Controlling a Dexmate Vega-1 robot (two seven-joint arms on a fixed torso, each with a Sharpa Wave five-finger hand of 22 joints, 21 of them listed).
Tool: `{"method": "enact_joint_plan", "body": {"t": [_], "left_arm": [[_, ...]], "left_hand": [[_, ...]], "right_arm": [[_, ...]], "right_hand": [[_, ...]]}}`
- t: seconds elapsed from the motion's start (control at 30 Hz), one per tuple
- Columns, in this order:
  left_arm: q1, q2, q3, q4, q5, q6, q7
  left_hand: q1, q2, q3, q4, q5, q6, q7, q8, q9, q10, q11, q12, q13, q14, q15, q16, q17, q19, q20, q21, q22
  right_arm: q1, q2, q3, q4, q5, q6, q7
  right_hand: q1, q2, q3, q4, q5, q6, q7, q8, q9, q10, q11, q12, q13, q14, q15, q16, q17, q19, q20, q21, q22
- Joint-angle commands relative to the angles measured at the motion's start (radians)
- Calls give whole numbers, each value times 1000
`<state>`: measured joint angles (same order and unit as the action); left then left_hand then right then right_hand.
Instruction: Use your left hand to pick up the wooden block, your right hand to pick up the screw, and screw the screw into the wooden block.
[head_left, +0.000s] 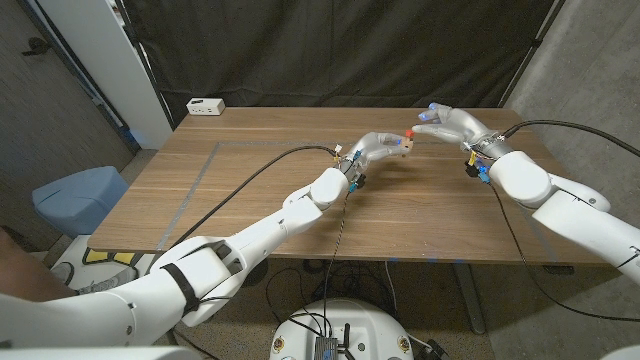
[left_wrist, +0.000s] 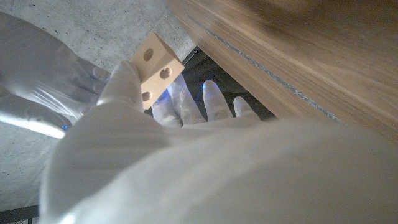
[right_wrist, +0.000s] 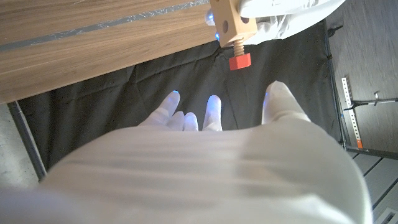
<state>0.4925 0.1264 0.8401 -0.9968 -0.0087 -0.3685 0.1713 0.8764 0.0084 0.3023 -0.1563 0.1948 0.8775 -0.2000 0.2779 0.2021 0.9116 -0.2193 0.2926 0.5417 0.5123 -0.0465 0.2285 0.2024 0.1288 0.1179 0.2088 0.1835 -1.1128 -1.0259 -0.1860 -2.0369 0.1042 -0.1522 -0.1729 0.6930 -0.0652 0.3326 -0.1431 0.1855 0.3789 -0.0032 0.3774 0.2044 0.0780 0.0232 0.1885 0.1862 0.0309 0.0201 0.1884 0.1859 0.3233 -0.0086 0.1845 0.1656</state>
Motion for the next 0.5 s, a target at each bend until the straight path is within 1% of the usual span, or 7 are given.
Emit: {"method": "enact_joint_plan", "body": {"t": [0.03,0.07,0.13,0.3,0.33,0.37,0.5], "left_arm": [[3,8,2,-13,6,6,-5],[3,8,2,-12,7,5,-5],[1,9,4,-12,14,3,-2],[-4,9,8,-3,27,-9,8],[-5,9,10,-1,30,-13,9],[-6,9,11,-1,33,-13,10],[-6,10,12,-1,42,-17,17]], "left_hand": [[50,53,3,3,5,55,27,8,5,8,0,4,0,8,-102,-4,2,7,1,2,3],[51,53,3,3,5,56,25,8,5,8,0,4,1,8,-102,-4,2,7,0,2,3],[51,53,3,3,5,55,24,8,5,8,0,4,1,8,-102,-4,2,7,0,2,3],[51,52,2,3,5,56,26,8,5,9,0,4,1,10,-102,-3,2,7,1,2,3],[51,52,2,3,5,57,26,8,5,9,0,4,1,10,-102,-3,2,7,1,2,3],[51,52,2,3,5,57,26,8,5,9,0,4,1,10,-102,-3,2,7,0,2,3],[52,52,2,2,5,56,24,8,5,10,0,4,1,10,-104,-3,2,8,0,2,3]], "right_arm": [[23,-76,26,-34,15,-41,82],[25,-81,29,-35,18,-43,89],[31,-94,32,-38,21,-47,104],[51,-122,35,-45,30,-62,142],[57,-130,34,-48,30,-68,153],[63,-138,32,-49,30,-72,163],[87,-163,27,-50,38,-80,203]], "right_hand": [[22,1,5,-12,7,-2,-16,-6,0,-7,-7,-3,3,-11,0,-2,1,-1,8,-2,1],[24,0,6,-14,7,-4,-20,-8,0,-11,-11,-3,3,-12,-1,-2,1,-1,8,-2,1],[27,0,7,-15,7,-5,-22,-9,0,-12,-9,-3,4,-13,-1,-2,1,-3,9,-2,1],[41,0,13,-21,8,-10,-35,-16,0,-31,-17,-7,4,-20,-3,-2,0,-8,17,-3,1],[44,0,15,-21,8,-10,-41,-17,0,-36,-19,-8,4,-21,-4,-2,0,-8,18,-3,1],[49,1,18,-23,9,-15,-47,-21,1,-45,-27,-10,4,-23,-4,-2,0,-10,20,-3,1],[60,0,22,-25,8,-15,-66,-25,1,-59,-33,-10,4,-27,-6,-2,0,-16,24,-3,1]]}}
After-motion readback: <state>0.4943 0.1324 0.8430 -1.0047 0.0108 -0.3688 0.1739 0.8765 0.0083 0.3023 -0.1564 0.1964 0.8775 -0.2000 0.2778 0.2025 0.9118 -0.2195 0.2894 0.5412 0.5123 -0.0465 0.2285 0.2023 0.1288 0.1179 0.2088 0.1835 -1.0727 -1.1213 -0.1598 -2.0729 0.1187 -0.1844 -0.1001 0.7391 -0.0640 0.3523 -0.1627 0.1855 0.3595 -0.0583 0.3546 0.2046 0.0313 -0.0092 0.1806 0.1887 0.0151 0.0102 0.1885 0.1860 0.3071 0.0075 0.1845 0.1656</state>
